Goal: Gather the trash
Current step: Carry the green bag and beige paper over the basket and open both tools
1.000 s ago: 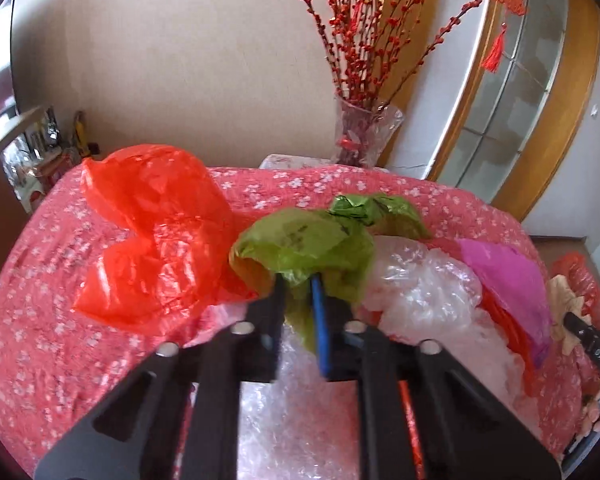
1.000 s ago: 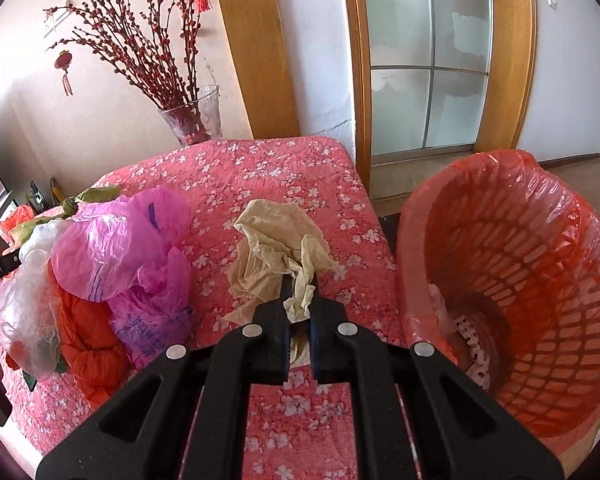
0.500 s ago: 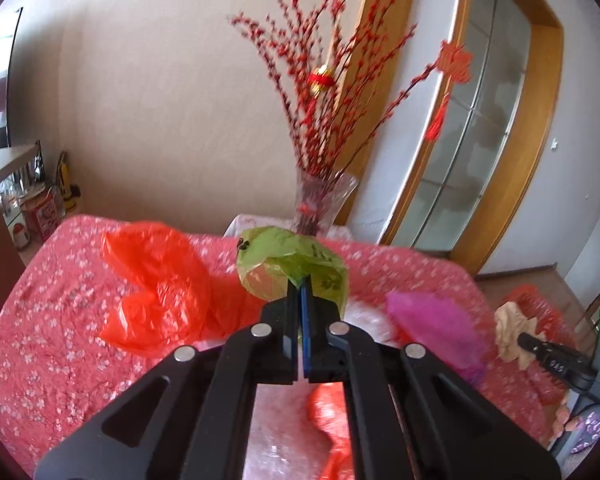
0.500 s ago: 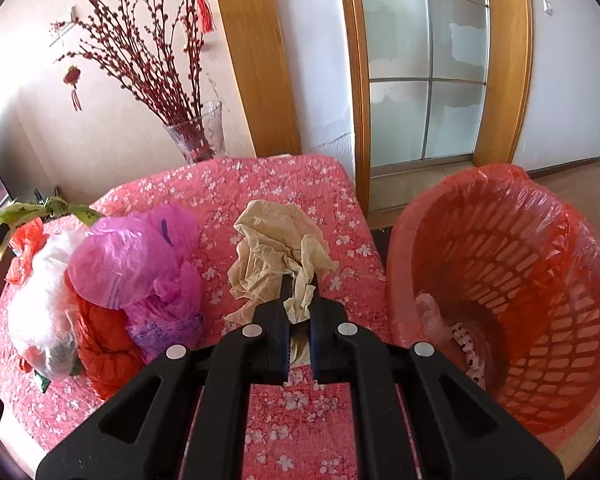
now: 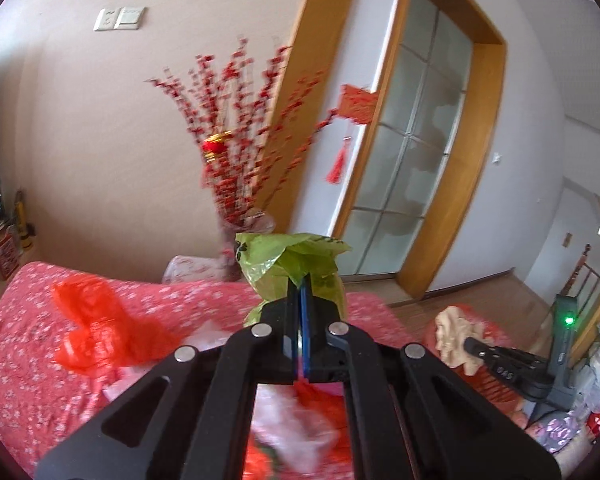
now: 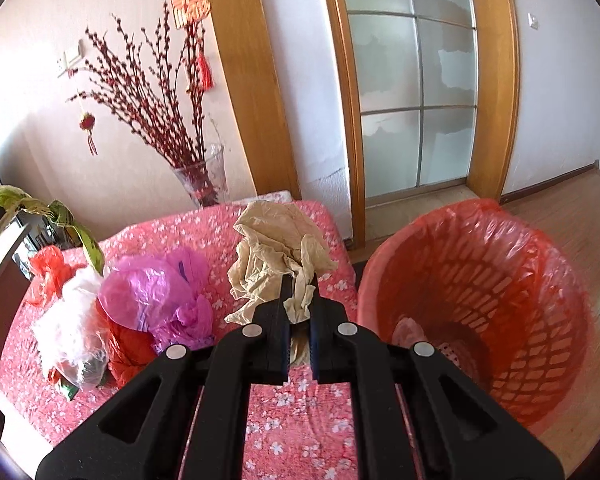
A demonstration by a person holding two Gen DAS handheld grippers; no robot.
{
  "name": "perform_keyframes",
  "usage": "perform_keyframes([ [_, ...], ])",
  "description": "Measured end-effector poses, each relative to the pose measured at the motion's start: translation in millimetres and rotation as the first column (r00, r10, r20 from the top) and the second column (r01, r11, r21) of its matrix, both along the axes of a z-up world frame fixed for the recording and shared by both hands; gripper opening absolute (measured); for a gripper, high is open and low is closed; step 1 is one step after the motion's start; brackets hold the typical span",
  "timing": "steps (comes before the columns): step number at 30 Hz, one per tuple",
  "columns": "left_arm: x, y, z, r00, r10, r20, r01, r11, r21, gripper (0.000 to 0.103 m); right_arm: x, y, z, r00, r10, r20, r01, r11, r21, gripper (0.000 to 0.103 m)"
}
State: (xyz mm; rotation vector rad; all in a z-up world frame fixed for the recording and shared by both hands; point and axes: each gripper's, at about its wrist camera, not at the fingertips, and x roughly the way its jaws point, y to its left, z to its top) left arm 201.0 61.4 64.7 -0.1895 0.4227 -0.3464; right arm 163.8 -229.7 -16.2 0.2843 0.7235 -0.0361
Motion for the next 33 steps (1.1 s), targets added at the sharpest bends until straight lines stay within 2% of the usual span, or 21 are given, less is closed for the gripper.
perform_keyframes([
  [6,-9,-47,18,0.994,-0.102,0.036,0.103,0.994,-0.030,0.003,-14,-21,13,0.999,-0.039,0.033,0.039,0.999,-0.001,0.008],
  [12,-11,-108,16,0.976,-0.217,0.029,0.218,0.975,-0.046,0.003,-31,-50,19,0.993,-0.106,0.050,0.107,0.994,-0.009,0.008],
  [22,-13,-194,-8,0.924,-0.382,-0.022,0.380,0.923,-0.066,0.003,-64,-111,20,0.966,-0.254,0.054,0.256,0.966,-0.023,0.008],
  [28,-12,-234,-25,0.894,-0.444,-0.054,0.440,0.895,-0.069,0.003,-75,-133,21,0.950,-0.306,0.060,0.308,0.951,-0.019,0.008],
  [33,-11,-259,-39,0.879,-0.470,-0.082,0.466,0.882,-0.066,0.003,-80,-143,23,0.944,-0.322,0.072,0.324,0.946,-0.017,0.008],
])
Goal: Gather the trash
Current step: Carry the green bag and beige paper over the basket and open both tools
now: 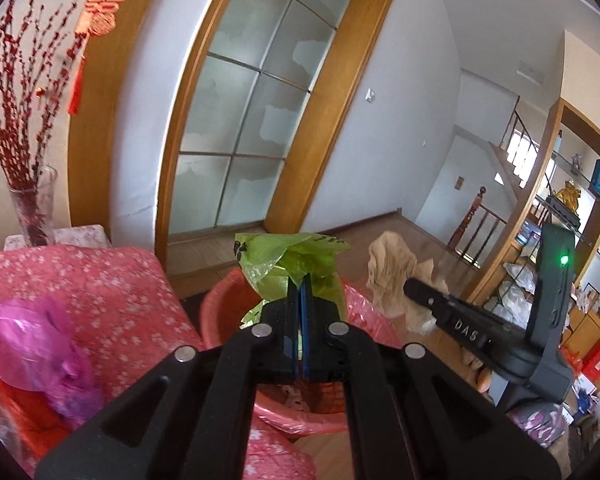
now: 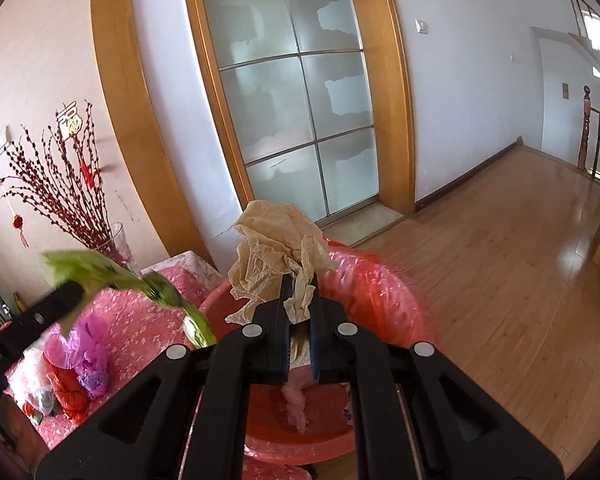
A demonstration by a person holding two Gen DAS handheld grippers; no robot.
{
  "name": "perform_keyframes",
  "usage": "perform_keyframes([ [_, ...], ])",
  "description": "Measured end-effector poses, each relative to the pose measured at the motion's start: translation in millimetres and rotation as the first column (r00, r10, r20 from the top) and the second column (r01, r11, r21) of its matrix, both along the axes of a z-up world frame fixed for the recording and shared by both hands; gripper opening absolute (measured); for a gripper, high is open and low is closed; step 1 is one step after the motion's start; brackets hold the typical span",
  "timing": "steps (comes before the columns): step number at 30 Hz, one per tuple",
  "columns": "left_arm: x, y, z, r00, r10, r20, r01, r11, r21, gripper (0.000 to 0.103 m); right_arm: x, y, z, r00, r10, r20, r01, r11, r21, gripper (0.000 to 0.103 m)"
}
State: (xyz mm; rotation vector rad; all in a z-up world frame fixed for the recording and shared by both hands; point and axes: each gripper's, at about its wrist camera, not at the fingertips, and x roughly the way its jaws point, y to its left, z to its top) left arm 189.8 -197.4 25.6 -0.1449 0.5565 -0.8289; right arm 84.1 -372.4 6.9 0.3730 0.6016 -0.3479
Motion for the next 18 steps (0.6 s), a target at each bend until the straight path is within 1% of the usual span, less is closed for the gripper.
perform_keyframes([
  [9,9,-25,-18,0.999,-0.035,-0.033,0.036,0.999,0.023,0.003,4,-9,-3,1.000,-0.014,0.002,0.014,1.000,0.008,0.008],
  [15,18,-32,-37,0.995,-0.042,-0.090,0.047,0.998,0.047,0.003,10,-10,-8,1.000,-0.020,-0.007,0.020,0.999,0.032,0.008],
  [18,20,-38,-45,0.993,-0.040,-0.108,0.048,0.996,0.071,0.004,12,-13,-12,1.000,-0.021,-0.019,0.021,0.999,0.040,0.009],
])
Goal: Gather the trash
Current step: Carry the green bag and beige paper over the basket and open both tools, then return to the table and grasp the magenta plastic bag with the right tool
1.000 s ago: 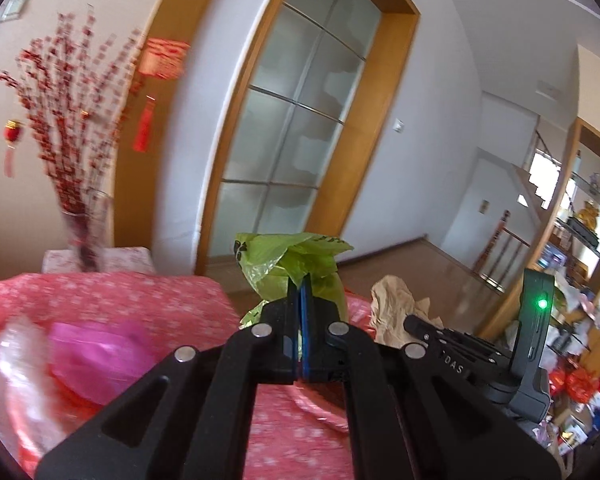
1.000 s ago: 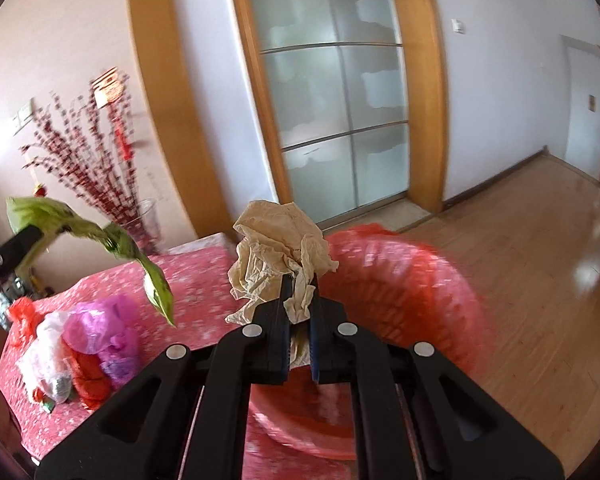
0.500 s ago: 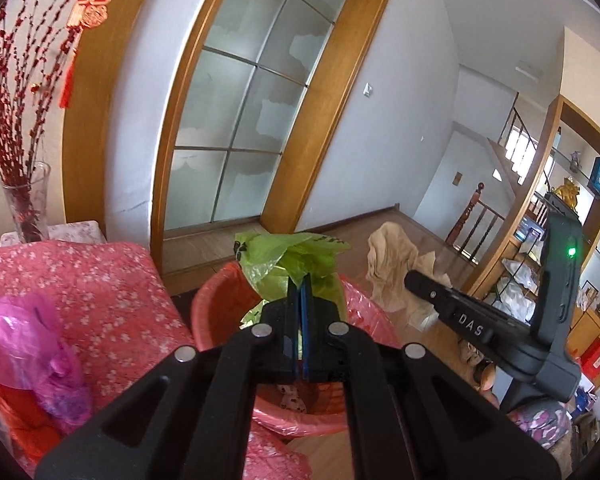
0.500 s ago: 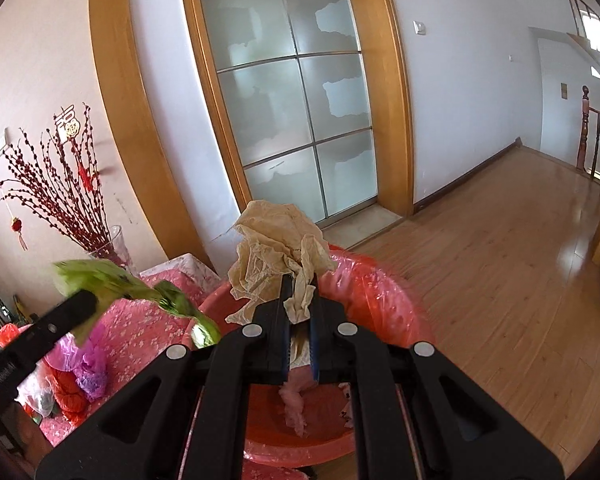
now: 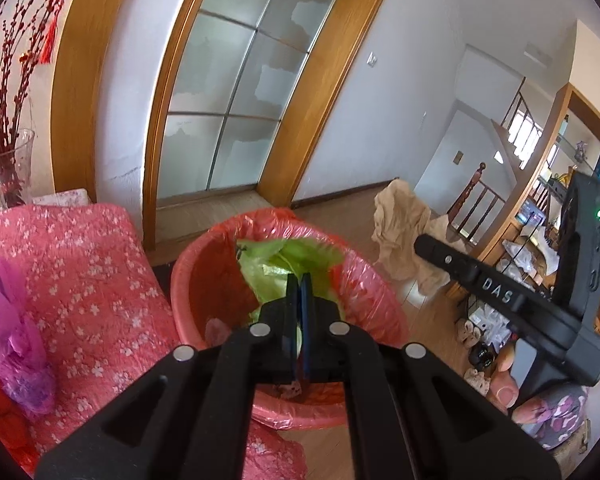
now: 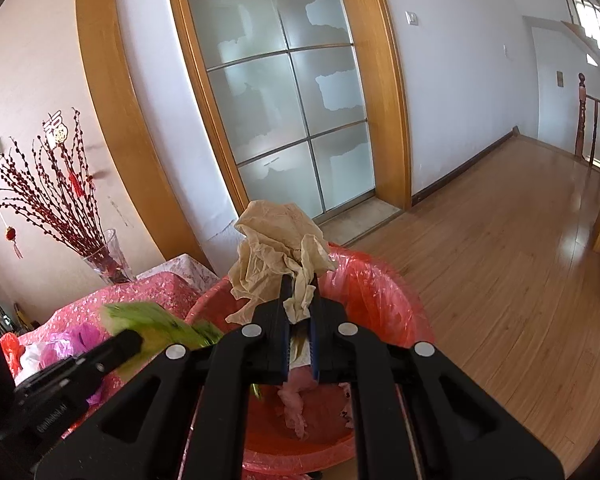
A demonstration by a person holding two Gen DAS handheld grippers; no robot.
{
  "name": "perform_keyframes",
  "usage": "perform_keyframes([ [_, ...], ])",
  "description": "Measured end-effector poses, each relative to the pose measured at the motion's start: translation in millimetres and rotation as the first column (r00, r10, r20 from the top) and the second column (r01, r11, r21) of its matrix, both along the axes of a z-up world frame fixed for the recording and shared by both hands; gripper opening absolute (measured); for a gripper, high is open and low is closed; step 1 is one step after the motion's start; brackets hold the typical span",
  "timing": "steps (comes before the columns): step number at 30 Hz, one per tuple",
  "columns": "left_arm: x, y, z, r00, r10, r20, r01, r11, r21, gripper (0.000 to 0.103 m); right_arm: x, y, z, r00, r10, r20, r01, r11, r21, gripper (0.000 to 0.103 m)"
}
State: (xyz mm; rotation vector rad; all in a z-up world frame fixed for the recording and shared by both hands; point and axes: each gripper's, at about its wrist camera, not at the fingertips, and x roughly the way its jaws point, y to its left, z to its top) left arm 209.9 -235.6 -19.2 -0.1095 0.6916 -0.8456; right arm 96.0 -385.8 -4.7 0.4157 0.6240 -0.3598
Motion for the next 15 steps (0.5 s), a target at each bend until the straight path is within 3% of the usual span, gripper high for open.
perform_keyframes([
  [2,2,-1,-4,1.000,0.008,-0.015,-0.007,1.000,0.011,0.008,2,0,-4,1.000,0.001,-0.015,-0.001,1.000,0.003,0.013],
  [4,6,1,-8,0.999,0.021,-0.033,-0.021,1.000,0.016,0.015,1,-2,-6,1.000,-0.003,-0.023,0.003,1.000,0.008,0.024],
  [6,7,5,-9,0.999,0.036,-0.034,-0.035,0.999,0.021,0.022,0,-2,-7,1.000,-0.007,-0.022,0.007,1.000,0.013,0.041],
  [15,-1,43,0,0.992,0.119,0.039,-0.121,0.992,0.045,0.035,-1,3,-8,1.000,-0.006,-0.029,0.006,1.000,0.001,0.041],
])
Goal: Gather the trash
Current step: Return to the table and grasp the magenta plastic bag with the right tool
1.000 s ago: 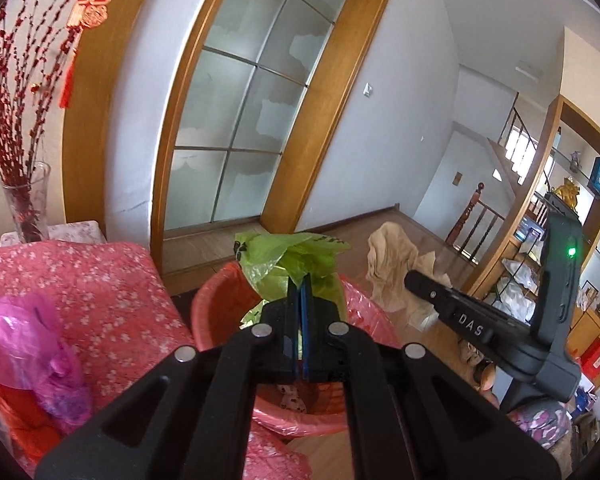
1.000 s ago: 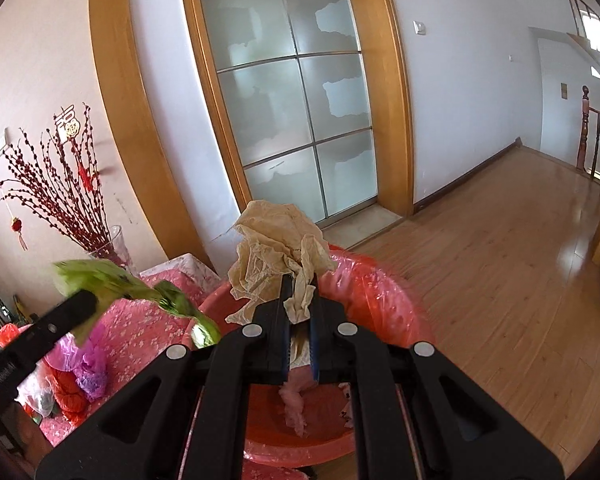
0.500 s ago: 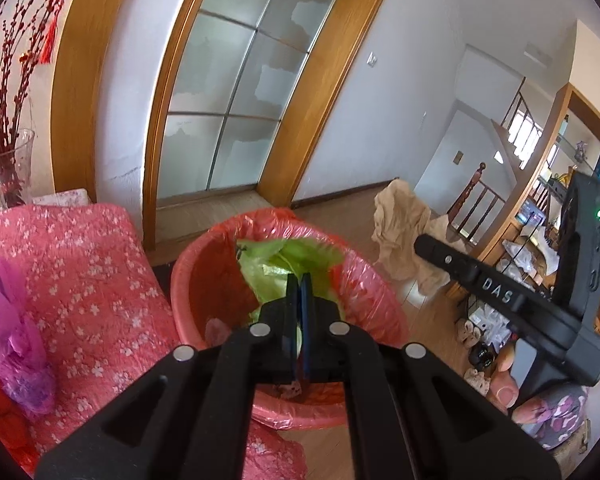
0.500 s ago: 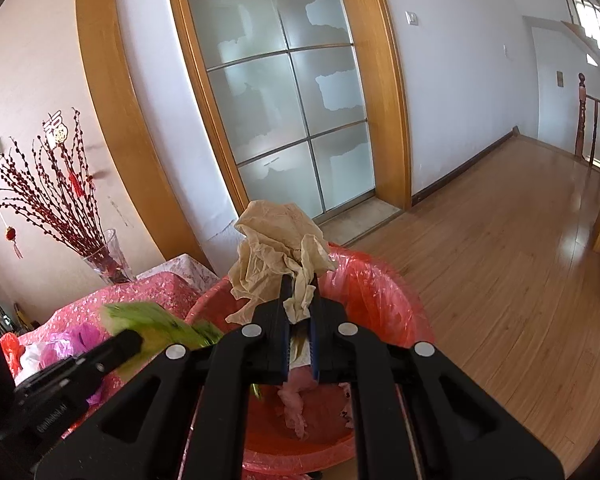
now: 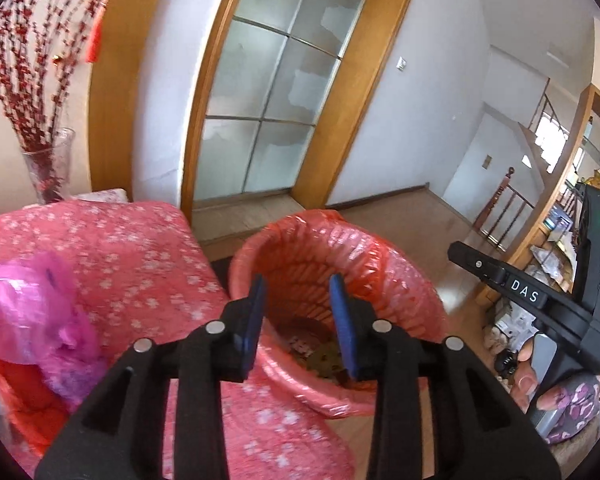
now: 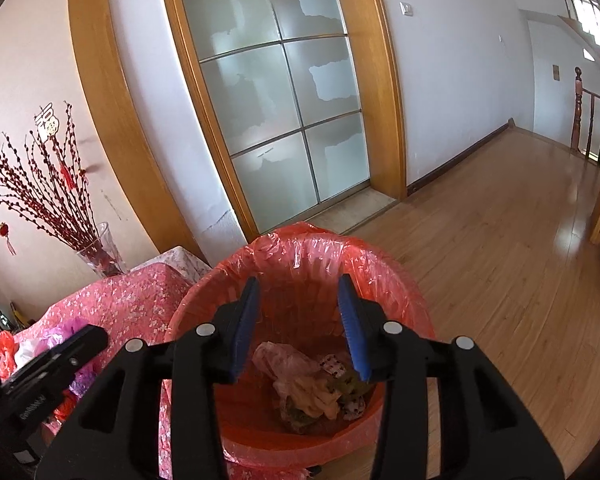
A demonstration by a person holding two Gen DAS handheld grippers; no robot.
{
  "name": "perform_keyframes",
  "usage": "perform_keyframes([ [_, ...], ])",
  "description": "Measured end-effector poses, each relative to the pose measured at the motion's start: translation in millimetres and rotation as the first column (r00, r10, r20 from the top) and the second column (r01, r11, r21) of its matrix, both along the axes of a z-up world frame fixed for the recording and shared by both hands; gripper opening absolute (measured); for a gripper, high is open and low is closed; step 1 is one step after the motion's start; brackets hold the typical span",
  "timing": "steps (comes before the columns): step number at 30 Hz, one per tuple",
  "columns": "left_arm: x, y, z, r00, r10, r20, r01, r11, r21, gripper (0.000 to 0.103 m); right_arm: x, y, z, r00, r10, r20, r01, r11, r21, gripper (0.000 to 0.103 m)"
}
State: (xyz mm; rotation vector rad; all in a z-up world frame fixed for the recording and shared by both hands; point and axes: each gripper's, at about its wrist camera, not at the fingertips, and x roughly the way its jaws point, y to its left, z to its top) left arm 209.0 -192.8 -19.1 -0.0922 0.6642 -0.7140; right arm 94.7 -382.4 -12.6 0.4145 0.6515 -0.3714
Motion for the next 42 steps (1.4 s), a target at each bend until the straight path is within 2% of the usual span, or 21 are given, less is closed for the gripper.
perform_keyframes([
  [7,-9,53,9,0.992,0.108,0.062,-0.110,0.993,0.030,0.038,10,30,4,0.998,0.069,-0.003,-0.069,0.997,-0.034,0.041],
  [12,-18,105,20,0.964,0.220,0.146,-0.230,0.972,0.052,0.044,27,64,3,0.987,0.160,-0.002,-0.160,0.987,-0.026,0.041],
  [15,-20,140,26,0.939,0.299,0.172,-0.311,0.949,0.052,0.046,40,91,0,0.973,0.232,-0.009,-0.232,0.972,-0.017,0.041],
  [18,-24,180,30,0.900,0.389,0.194,-0.405,0.913,0.045,0.050,51,119,-4,0.953,0.302,-0.011,-0.302,0.953,-0.006,0.041],
  [24,-26,258,24,0.804,0.557,0.207,-0.578,0.815,0.053,0.052,74,181,-12,0.894,0.447,-0.020,-0.447,0.894,0.022,0.041],
  [30,-30,312,16,0.737,0.656,0.166,-0.669,0.743,0.035,0.053,94,228,-29,0.838,0.542,-0.060,-0.541,0.840,0.043,0.041],
  [35,-38,333,10,0.707,0.691,0.150,-0.703,0.710,0.036,0.053,110,248,-46,0.821,0.560,-0.108,-0.556,0.828,0.074,0.041],
  [42,-42,349,-1,0.695,0.708,0.122,-0.717,0.696,0.040,0.054,128,262,-62,0.804,0.579,-0.137,-0.564,0.815,0.130,0.042],
])
